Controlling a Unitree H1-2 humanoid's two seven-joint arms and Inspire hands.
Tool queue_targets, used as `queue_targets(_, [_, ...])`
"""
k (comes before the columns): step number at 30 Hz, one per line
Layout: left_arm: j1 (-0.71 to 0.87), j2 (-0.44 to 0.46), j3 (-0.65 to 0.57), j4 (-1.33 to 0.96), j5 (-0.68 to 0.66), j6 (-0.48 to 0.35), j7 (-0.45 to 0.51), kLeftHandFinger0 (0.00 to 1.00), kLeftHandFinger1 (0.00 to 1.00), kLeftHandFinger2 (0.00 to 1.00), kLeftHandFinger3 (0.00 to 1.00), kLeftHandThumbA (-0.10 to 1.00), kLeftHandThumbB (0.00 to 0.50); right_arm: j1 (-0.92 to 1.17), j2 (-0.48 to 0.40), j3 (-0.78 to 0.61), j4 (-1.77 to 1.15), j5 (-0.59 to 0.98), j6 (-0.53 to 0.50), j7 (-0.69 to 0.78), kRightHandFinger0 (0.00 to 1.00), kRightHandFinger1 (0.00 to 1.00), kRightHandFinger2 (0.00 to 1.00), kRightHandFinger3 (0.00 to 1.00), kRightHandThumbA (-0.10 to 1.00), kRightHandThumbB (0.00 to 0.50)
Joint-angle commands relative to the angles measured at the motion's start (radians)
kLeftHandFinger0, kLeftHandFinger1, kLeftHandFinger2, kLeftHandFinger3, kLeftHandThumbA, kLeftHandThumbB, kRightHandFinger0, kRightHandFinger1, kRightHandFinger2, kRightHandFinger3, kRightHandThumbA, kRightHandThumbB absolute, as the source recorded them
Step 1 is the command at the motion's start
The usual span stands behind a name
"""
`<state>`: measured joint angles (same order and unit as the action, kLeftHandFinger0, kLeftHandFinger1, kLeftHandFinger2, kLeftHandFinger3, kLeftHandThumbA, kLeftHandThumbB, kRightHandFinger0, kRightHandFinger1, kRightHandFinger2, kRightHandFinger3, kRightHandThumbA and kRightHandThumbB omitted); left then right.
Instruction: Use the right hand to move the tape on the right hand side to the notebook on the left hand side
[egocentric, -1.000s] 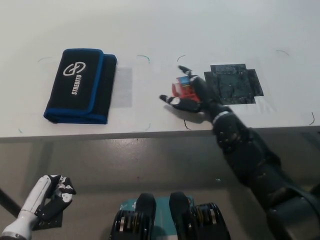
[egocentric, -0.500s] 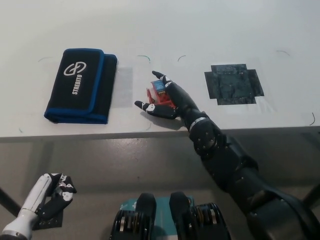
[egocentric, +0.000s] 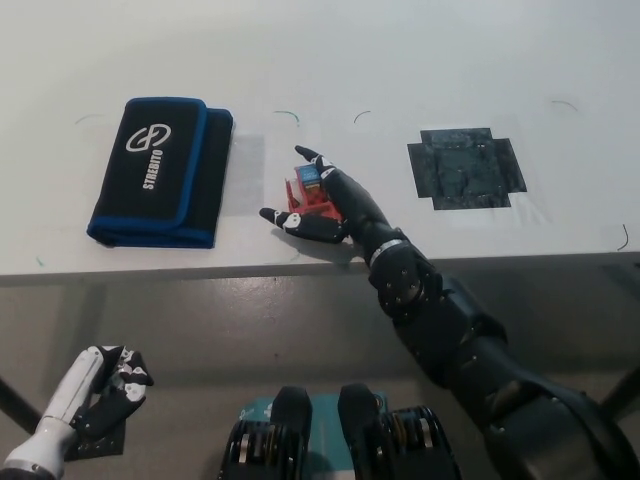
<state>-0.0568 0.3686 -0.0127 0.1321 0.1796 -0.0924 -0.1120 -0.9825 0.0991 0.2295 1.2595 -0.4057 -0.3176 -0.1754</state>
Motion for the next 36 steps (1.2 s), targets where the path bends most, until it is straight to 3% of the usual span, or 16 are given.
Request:
queue_targets(1, [-0.024,0.02,0.002,-0.028,0.004,-0.014,-0.009,0.04,0.12,0.26,0.37,-0.1,0.366,-0.056,0.019,-0.005,-0.001,0.036,-0.035,0.013,1.0,1.0,1.0,1.0,0.88,0.5])
queue_targets(6, [-0.023,0.022,0.004,-0.031,0.002,-0.008,-0.011,0.05,0.12,0.26,0.37,-0.1,0.371,-0.064,0.02,-0.001,-0.003,0.04,-0.042,0.017,1.0,1.0,1.0,1.0,0.86,0.5])
queue_targets(12, [-0.023,0.022,0.003,-0.027,0.001,-0.013,-0.011,0.05,0.13,0.26,0.37,-0.1,0.366,-0.069,0.002,0.033,-0.001,0.008,-0.039,-0.018,1.0,1.0,1.0,1.0,0.95,0.5])
queue_targets(14, [-0.023,0.021,0.004,-0.03,0.002,-0.01,-0.01,0.05,0.13,0.27,0.37,-0.1,0.37,-0.063,-0.012,-0.002,-0.012,0.059,-0.045,0.021,1.0,1.0,1.0,1.0,0.86,0.5])
queue_targets(18, [-0.005,0.017,0.009,-0.033,0.007,-0.018,0.003,0.0,0.09,0.24,0.37,-0.1,0.373,-0.048,-0.03,-0.01,-0.065,0.072,-0.04,0.044,1.0,1.0,1.0,1.0,0.91,0.5])
queue_targets(20, [0.0,0.014,0.01,-0.04,0.001,-0.007,-0.001,0.04,0.12,0.25,0.37,-0.1,0.374,-0.031,-0.054,-0.006,-0.141,0.06,-0.025,0.034,1.0,1.0,1.0,1.0,0.9,0.5])
queue_targets(26, [-0.003,0.012,0.013,-0.029,-0.003,-0.013,0.0,0.01,0.09,0.23,0.36,-0.1,0.37,0.048,-0.128,0.0,-0.41,0.047,0.039,0.089,1.0,1.0,1.0,1.0,0.92,0.5])
queue_targets(29, [-0.002,0.013,0.011,-0.031,-0.001,-0.012,-0.002,0.12,0.18,0.29,0.36,-0.1,0.362,0.13,-0.194,0.008,-0.648,0.013,0.108,0.13,1.0,1.0,1.0,1.0,0.89,0.5])
queue_targets(33, [-0.024,0.022,0.013,-0.02,-0.008,-0.014,-0.011,0.01,0.1,0.24,0.36,-0.1,0.366,0.2,-0.244,-0.003,-0.831,0.006,0.171,0.167,1.0,1.0,1.0,1.0,0.87,0.5])
queue_targets(36, [-0.03,0.022,0.01,-0.013,-0.007,-0.023,-0.011,0.0,0.09,0.23,0.36,-0.1,0.364,0.274,-0.281,-0.013,-0.98,0.003,0.22,0.191,1.0,1.0,1.0,1.0,0.88,0.5])
